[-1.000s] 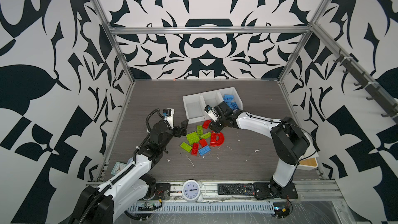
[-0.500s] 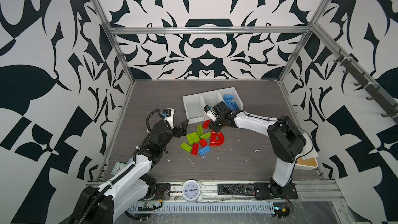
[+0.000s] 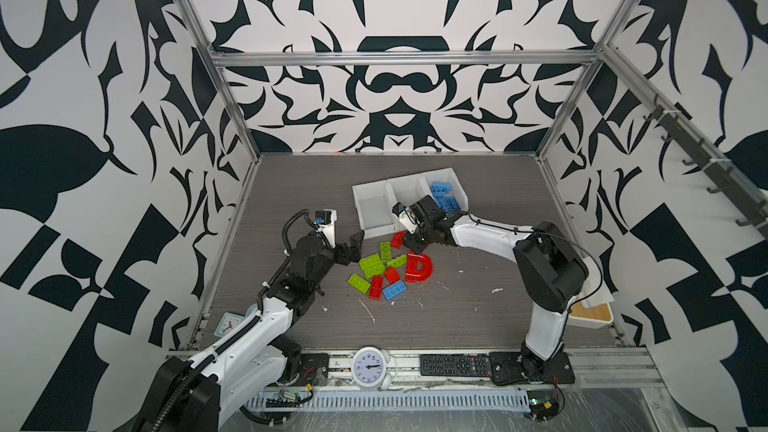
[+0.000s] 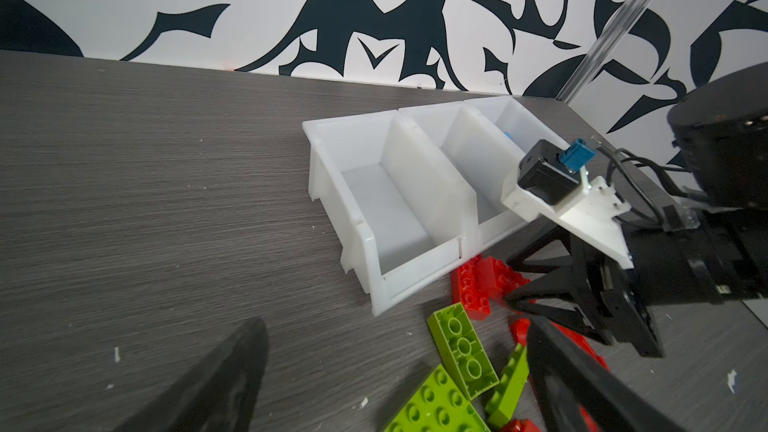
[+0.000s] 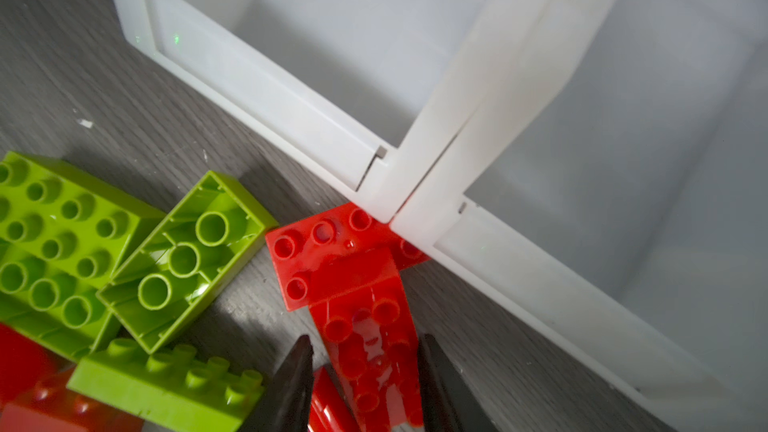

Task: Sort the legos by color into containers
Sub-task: 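Lower the right gripper onto the red 2x4 brick and grasp it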

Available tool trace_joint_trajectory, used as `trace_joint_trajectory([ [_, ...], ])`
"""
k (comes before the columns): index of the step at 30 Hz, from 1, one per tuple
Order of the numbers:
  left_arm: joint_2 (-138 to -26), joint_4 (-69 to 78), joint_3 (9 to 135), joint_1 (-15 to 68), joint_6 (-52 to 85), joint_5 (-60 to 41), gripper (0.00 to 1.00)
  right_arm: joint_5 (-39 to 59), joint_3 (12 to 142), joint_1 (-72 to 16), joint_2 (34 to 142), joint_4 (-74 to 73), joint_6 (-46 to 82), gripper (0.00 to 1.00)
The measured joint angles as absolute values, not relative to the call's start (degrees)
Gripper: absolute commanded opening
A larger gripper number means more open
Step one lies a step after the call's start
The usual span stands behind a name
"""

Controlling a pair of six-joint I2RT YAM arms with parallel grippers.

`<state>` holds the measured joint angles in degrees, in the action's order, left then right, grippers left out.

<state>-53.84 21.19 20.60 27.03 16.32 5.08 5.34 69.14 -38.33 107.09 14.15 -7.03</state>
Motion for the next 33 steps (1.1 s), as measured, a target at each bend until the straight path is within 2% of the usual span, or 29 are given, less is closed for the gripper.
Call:
trace_joint_trajectory([
  [9, -54.11, 21.23, 20.6, 27.03, 16.32, 5.06, 0.99, 4.93, 69.17, -38.76, 108.66, 13.63, -7.05, 0.49],
  [23, -54.35, 21.45, 20.6, 27.03, 16.32, 5.02, 0.99, 3.7, 69.14, -39.11, 109.6, 13.58, -7.03, 0.34],
  [33, -54.35, 21.58, 20.6, 27.03, 16.32, 5.02, 1.0, 3.2, 64.55, -39.11, 101.82, 10.68, -5.58, 0.28],
])
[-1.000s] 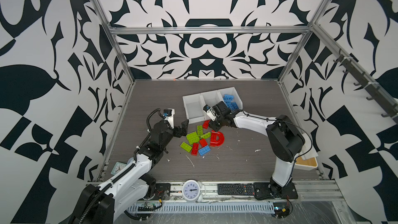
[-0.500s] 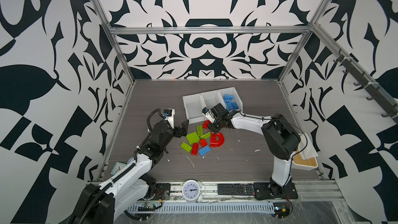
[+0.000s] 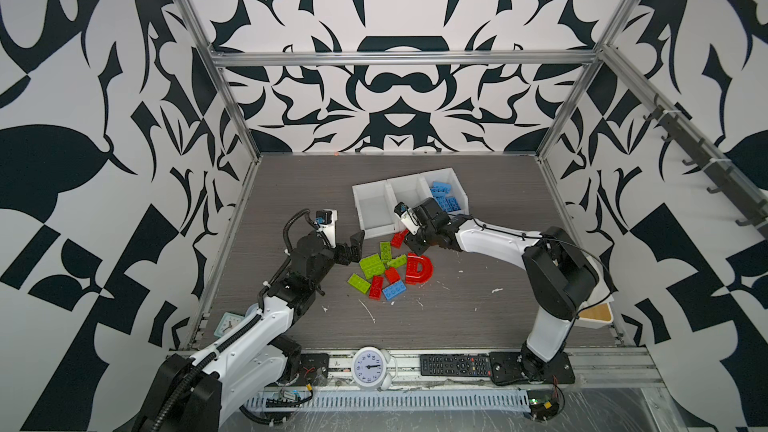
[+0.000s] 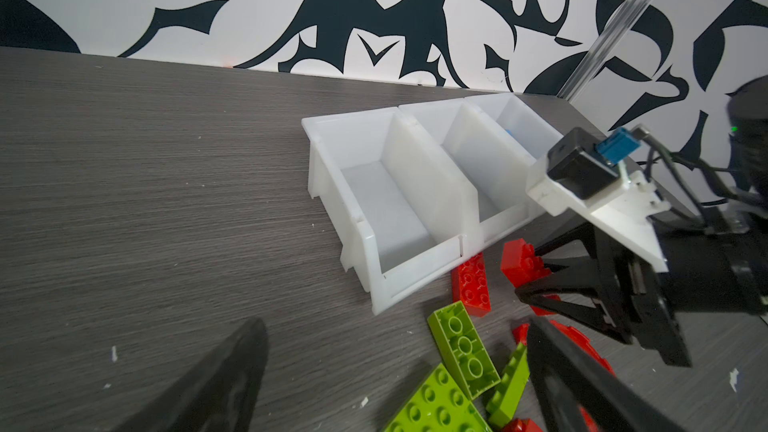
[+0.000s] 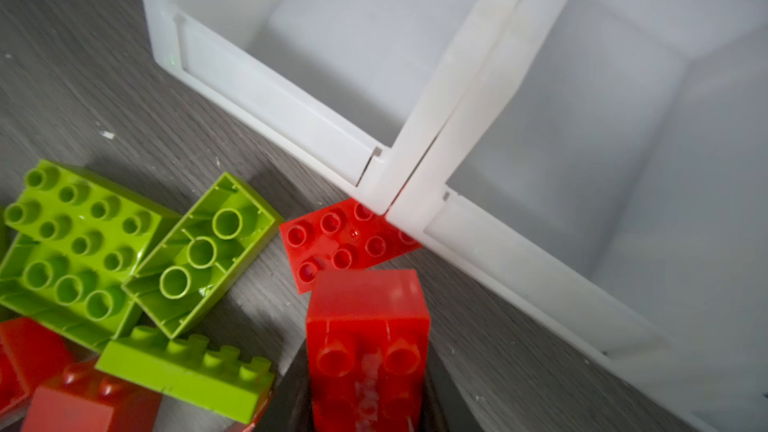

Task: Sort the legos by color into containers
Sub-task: 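Lower the right gripper onto the red 2x4 brick and grasp it, then lift the red brick with the right gripper and drop it in the middle compartment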

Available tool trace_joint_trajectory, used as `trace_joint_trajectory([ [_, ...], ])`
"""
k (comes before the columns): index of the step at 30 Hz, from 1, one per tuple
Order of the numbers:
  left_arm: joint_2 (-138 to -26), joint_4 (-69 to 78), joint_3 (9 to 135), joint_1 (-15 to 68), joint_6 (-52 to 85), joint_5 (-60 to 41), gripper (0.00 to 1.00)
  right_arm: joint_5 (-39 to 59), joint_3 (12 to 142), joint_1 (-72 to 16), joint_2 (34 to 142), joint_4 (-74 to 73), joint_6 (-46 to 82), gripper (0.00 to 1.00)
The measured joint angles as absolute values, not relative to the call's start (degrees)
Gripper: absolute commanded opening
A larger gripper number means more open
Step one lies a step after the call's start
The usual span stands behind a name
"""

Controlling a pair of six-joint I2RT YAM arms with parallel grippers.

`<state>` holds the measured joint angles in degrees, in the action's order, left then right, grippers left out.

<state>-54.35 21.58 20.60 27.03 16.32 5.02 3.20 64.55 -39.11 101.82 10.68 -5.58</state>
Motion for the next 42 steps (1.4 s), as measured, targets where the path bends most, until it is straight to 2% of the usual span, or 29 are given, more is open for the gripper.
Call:
trace_joint_trajectory([
  [9, -54.35, 21.58, 20.6, 27.03, 16.32, 5.02, 0.99, 2.72, 63.07, -38.22, 94.08, 10.79, -3.36, 0.25],
  [13, -54.35, 21.58, 20.6, 27.03, 16.32, 5.02, 0.99, 3.9, 66.78, -36.03, 92.05, 12.84, -1.54, 0.23],
  [23, -54.35, 21.56, 20.6, 27.03, 16.49, 4.84, 0.99, 10.46, 81.43, -28.23, 104.49, 11.42, 3.4, 0.23],
  [29, -54.39, 21.61, 20.6, 27.03, 16.49, 4.84, 0.99, 15.38, 86.74, -23.77, 112.16, 12.58, 4.58, 0.27],
  [42, -54.87, 21.58, 20.6, 27.03, 16.49, 4.67, 0.99, 17.8, 93.84, -23.57, 118.67, 17.23, 3.9, 0.35],
])
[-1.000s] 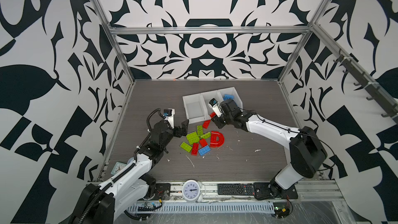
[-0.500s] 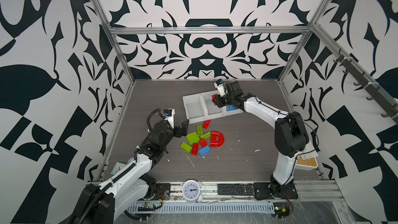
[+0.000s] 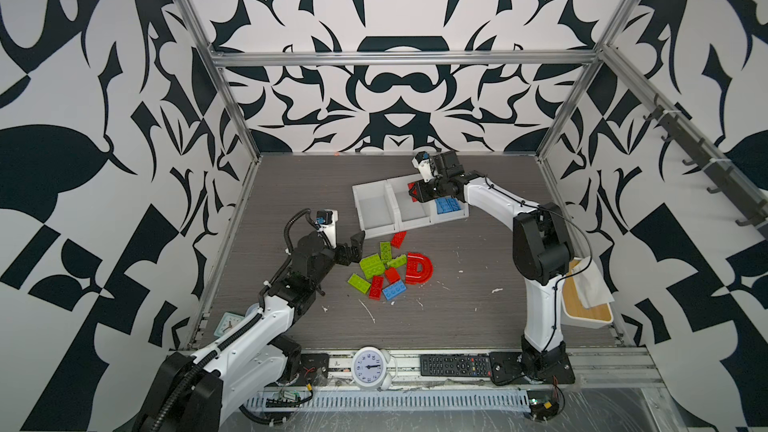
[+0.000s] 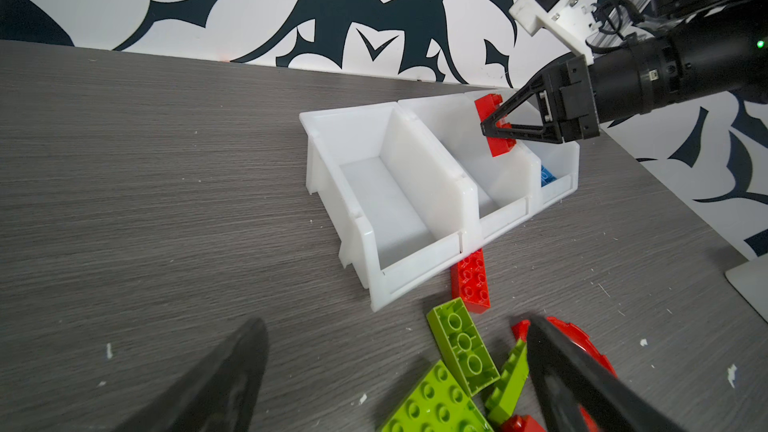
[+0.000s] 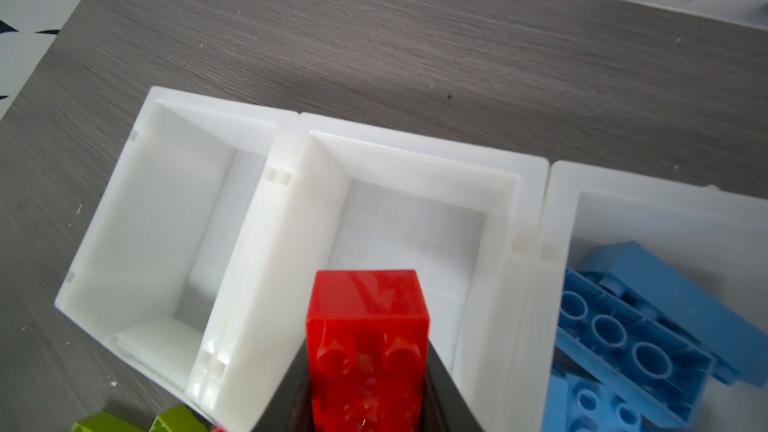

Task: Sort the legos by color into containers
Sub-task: 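Lift the red brick with the right gripper and drop it in the middle compartment, then lower the right gripper onto the red arch piece and grasp it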

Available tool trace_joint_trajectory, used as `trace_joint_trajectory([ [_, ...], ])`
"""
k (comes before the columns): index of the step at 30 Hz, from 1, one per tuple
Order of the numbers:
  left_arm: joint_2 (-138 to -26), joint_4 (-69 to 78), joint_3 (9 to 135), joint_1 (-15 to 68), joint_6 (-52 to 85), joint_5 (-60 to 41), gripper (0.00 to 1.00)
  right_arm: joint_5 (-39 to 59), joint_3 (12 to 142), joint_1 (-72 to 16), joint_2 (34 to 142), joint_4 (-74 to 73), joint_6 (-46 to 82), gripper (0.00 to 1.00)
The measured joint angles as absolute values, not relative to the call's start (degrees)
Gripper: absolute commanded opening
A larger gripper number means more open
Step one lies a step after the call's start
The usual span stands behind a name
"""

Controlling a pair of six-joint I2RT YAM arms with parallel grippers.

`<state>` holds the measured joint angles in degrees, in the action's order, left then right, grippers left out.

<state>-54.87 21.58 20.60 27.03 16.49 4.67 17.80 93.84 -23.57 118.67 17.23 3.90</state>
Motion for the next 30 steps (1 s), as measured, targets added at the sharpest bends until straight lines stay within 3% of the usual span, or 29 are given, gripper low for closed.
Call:
trace_joint_trajectory([
  [3, -54.87, 21.58, 20.6, 27.03, 16.49, 4.69, 1.0, 18.39, 93.84, -23.68, 118.65, 17.56, 3.81, 0.42],
  [6, -54.87, 21.58, 20.6, 27.03, 16.49, 4.67, 0.99, 18.7, 93.84, -23.77, 118.58, 17.72, 3.14, 0.57],
  [9, -54.87, 21.58, 20.6, 27.03, 16.49, 4.21, 0.99, 18.87, 93.84, -23.79, 118.52, 17.87, 2.87, 0.63],
  [17, -54.87, 21.58, 20.6, 27.03, 16.49, 4.01, 0.99, 18.92, 90.15, -23.79, 113.89, 18.22, 2.9, 0.6],
  [24, -54.59, 21.56, 20.6, 27.03, 16.49, 4.05, 1.0, 14.37, 75.64, -26.13, 98.52, 19.14, 6.83, 0.58],
  [30, -54.5, 21.56, 20.6, 27.03, 16.49, 4.14, 1.0, 8.54, 62.28, -34.37, 86.54, 20.95, 15.57, 0.54],
])
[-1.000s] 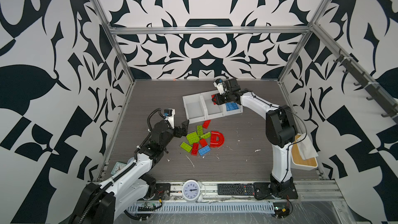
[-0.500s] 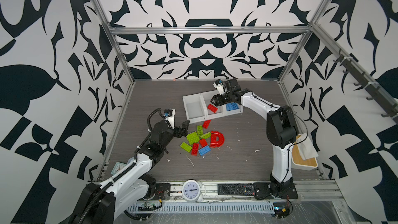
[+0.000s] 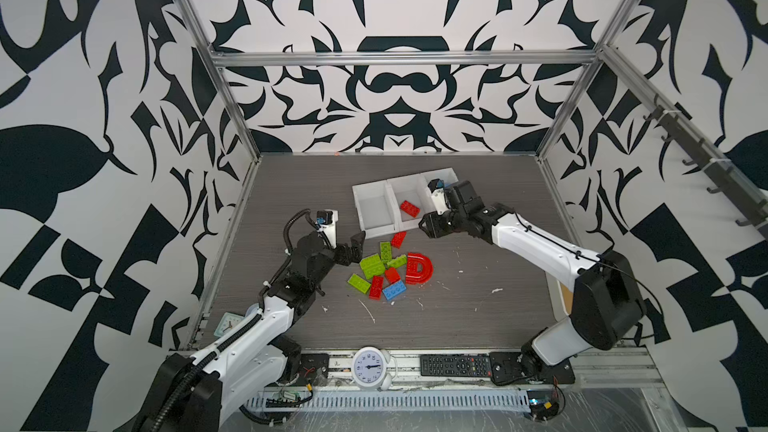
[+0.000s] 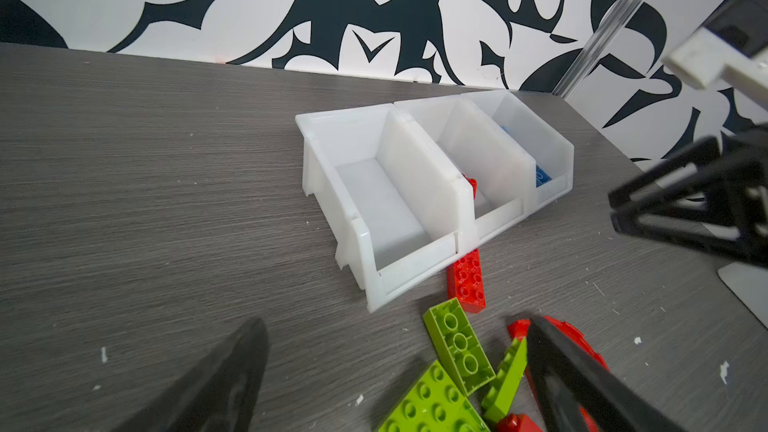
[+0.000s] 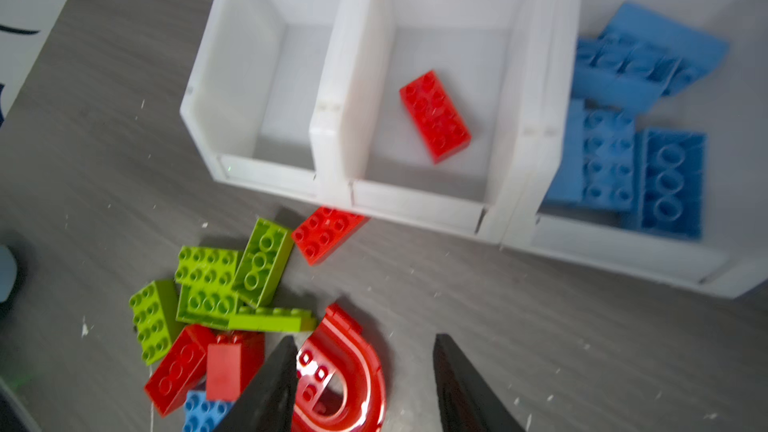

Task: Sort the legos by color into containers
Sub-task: 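Lower the right gripper onto the red arch piece and grasp it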

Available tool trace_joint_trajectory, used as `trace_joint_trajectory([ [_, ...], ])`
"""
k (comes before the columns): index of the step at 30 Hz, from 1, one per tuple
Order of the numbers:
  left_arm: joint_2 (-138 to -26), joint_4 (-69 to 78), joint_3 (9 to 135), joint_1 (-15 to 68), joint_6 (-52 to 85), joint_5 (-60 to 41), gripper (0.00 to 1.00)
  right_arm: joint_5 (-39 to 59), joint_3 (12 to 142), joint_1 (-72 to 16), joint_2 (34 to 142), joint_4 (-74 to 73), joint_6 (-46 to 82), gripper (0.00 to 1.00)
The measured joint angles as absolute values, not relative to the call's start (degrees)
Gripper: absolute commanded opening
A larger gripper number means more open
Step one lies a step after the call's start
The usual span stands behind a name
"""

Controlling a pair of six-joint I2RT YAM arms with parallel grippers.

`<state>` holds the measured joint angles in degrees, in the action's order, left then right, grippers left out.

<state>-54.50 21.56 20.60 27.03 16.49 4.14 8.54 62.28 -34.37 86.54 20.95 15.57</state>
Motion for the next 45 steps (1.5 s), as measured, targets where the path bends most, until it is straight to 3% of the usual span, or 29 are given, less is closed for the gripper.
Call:
trace_joint_trajectory([
  [10, -54.33, 21.54, 20.6, 27.03, 16.49, 4.29, 0.99, 2.15, 57.47, -46.57, 84.86, 24.21, 26.26, 0.5],
  [31, -52.86, 21.19, 20.6, 27.03, 16.49, 5.17, 1.0, -2.37, 65.45, -50.02, 99.48, 27.16, 28.82, 0.47],
  [45, -52.56, 21.15, 20.6, 27.03, 16.47, 5.17, 0.99, -4.19, 65.76, -50.48, 102.98, 29.17, 29.41, 0.47],
])
